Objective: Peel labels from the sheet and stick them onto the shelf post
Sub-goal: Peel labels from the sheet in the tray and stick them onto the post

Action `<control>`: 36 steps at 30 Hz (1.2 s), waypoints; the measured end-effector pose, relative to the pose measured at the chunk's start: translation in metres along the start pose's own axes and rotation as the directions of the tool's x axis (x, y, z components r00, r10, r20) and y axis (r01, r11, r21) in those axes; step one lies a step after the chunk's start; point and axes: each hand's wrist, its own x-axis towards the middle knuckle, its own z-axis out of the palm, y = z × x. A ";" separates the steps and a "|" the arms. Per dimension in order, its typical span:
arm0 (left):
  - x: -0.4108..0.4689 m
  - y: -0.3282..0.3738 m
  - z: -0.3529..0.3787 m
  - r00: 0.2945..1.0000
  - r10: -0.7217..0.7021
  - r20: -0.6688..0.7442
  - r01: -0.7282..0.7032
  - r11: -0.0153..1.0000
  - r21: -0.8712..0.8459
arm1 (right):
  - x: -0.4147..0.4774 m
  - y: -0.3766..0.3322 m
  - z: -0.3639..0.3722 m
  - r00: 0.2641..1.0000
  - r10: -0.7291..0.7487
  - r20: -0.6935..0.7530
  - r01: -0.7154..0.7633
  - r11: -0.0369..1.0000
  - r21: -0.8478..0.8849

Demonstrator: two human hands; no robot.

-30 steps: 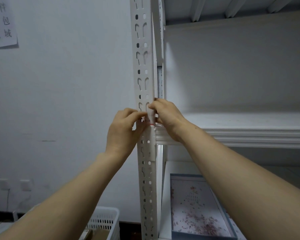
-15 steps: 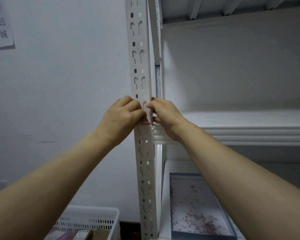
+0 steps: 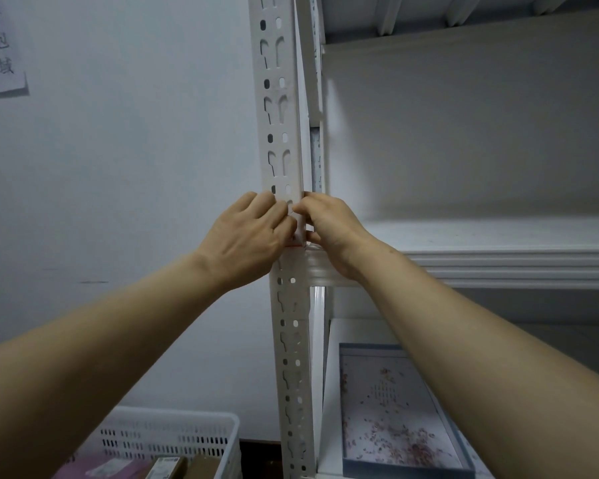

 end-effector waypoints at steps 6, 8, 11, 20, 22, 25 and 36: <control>-0.002 0.010 0.004 0.997 -0.068 -0.036 0.070 0.996 0.048 | -0.002 -0.001 -0.001 1.000 0.003 0.013 -0.003 0.999 0.032; -0.004 0.013 0.009 0.991 -0.122 -0.063 0.124 0.991 0.040 | -0.002 -0.002 -0.001 1.000 0.006 0.015 -0.007 1.000 0.028; -0.009 0.016 0.015 0.978 -0.189 -0.087 0.191 0.981 0.019 | -0.003 -0.003 -0.001 1.000 0.008 0.010 -0.009 1.000 0.008; -0.027 0.015 0.025 0.953 -0.289 -0.093 0.285 0.957 -0.054 | -0.002 -0.002 -0.001 1.000 -0.006 -0.005 0.006 1.000 0.003; -0.035 0.013 0.023 0.948 -0.302 -0.100 0.293 0.951 -0.093 | -0.002 -0.002 -0.001 1.000 -0.004 -0.001 0.004 1.000 0.006; -0.032 0.014 0.020 0.943 -0.311 -0.122 0.297 0.947 -0.121 | -0.003 -0.003 -0.002 1.000 -0.009 0.005 0.009 0.999 0.038; -0.016 0.008 0.021 0.966 -0.258 -0.025 0.255 0.962 -0.100 | -0.005 -0.004 -0.001 1.000 -0.001 0.026 -0.001 0.997 0.075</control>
